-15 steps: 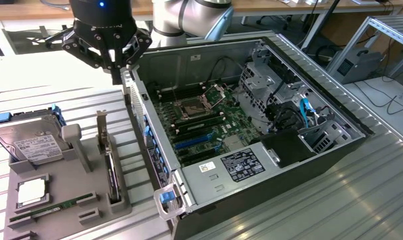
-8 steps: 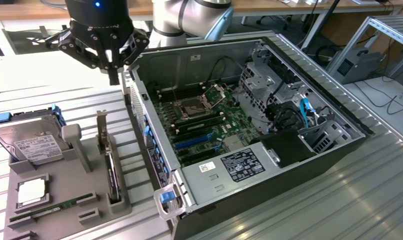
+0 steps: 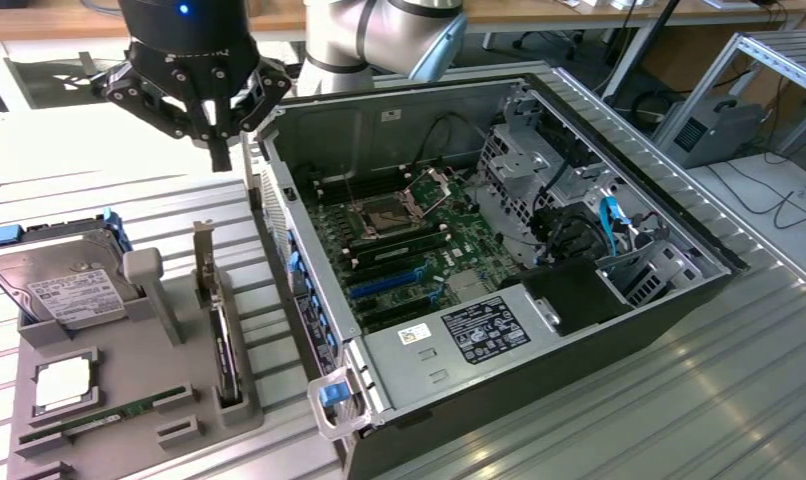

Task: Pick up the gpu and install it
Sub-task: 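Reach for the gpu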

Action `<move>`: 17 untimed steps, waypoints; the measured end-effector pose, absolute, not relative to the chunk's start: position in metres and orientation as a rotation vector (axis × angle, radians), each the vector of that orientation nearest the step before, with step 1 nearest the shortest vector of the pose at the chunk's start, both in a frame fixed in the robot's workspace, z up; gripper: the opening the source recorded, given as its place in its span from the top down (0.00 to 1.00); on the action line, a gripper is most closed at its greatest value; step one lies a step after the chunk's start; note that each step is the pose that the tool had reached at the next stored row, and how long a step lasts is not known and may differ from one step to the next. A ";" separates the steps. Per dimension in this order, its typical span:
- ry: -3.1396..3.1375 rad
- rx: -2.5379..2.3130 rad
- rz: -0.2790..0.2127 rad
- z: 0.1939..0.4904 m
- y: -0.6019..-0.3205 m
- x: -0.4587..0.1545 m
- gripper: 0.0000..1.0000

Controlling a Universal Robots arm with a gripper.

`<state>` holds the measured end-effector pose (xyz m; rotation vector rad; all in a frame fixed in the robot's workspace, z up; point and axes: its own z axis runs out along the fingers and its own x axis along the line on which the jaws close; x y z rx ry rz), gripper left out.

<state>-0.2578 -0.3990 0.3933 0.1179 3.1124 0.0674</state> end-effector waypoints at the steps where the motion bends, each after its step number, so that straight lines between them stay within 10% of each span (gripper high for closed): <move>1: 3.112 0.118 0.067 0.393 -0.399 -0.259 0.89; 17: 3.112 0.118 0.068 0.393 -0.399 -0.269 0.89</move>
